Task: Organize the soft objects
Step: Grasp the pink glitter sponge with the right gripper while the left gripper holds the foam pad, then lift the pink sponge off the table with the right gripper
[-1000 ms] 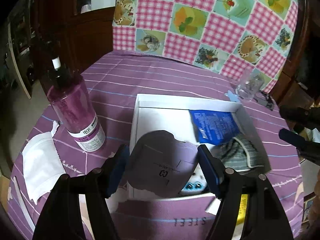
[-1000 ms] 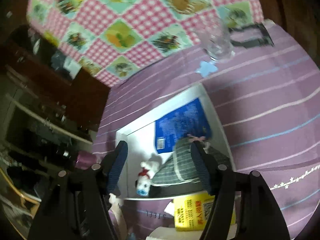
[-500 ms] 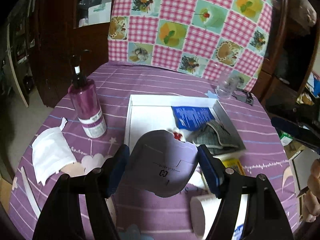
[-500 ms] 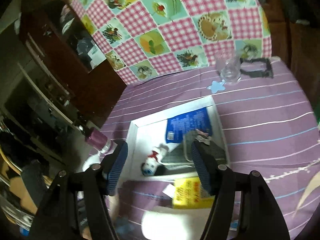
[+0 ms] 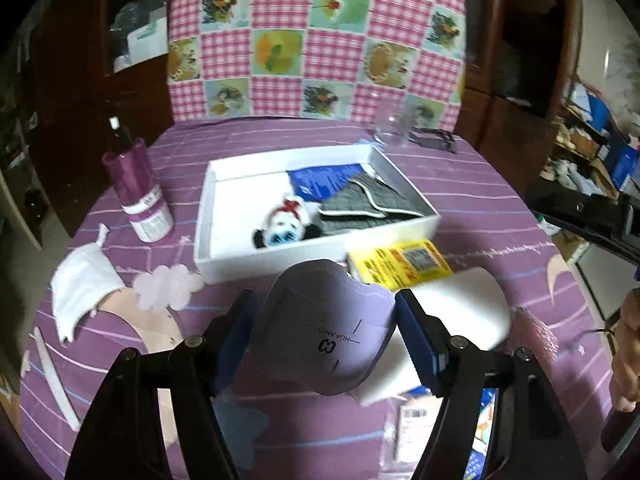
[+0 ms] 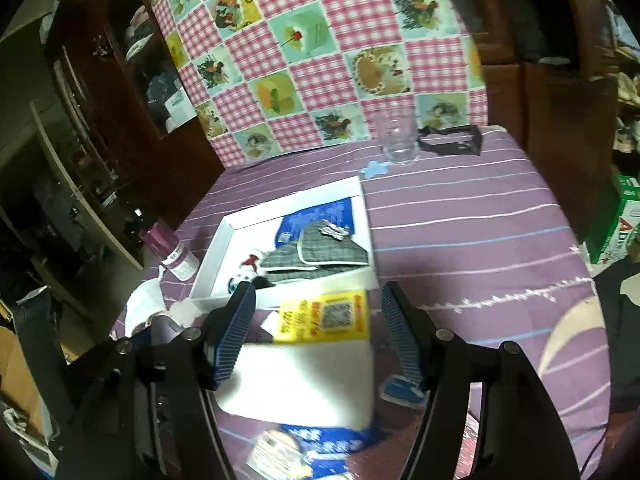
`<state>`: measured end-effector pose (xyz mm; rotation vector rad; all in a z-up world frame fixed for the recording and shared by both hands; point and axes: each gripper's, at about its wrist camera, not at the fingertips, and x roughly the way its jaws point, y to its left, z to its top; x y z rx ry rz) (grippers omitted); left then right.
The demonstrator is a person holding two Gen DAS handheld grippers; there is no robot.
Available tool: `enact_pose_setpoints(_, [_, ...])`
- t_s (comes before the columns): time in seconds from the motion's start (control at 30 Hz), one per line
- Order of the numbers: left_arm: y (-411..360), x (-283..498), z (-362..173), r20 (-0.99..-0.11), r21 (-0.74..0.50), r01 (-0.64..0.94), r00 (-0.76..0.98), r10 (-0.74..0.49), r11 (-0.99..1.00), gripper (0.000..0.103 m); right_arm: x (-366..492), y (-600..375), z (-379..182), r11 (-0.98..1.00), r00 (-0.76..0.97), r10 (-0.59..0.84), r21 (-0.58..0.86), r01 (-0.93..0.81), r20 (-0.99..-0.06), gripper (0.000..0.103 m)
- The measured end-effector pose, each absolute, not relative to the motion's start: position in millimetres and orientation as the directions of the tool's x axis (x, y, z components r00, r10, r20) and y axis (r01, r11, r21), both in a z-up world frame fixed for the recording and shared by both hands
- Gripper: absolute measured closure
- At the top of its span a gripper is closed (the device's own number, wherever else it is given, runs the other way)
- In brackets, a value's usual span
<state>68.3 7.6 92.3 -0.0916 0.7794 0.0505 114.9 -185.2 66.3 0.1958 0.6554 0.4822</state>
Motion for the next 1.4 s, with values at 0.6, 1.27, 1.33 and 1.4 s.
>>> enact_pose_setpoints(0.6, [-28,40,55,-0.73,-0.14,0.145,0.654,-0.201,0.979,0.033,66,-208,2,0.93,0.693,0.346,0.135,-0.341,-0.632,0.037])
enact_pose_setpoints(1.27, [-17,43,45,-0.782,-0.067,0.048,0.617,-0.082,0.997,0.035,79,-225,-10,0.935,0.671,0.352,0.223,-0.274,-0.653,0.037])
enact_pose_setpoints(1.33, [-15,44,46,-0.778,-0.088,0.056,0.62,-0.104,0.995,0.035,82,-227,-9,0.923,0.664,0.385,0.26,-0.285,-0.641,0.037])
enact_pose_setpoints(1.4, [-14,43,48,-0.769,-0.102,0.068,0.628,-0.122,0.992,0.035,85,-229,-6,0.906,0.662,0.422,0.298,-0.299,-0.62,0.037])
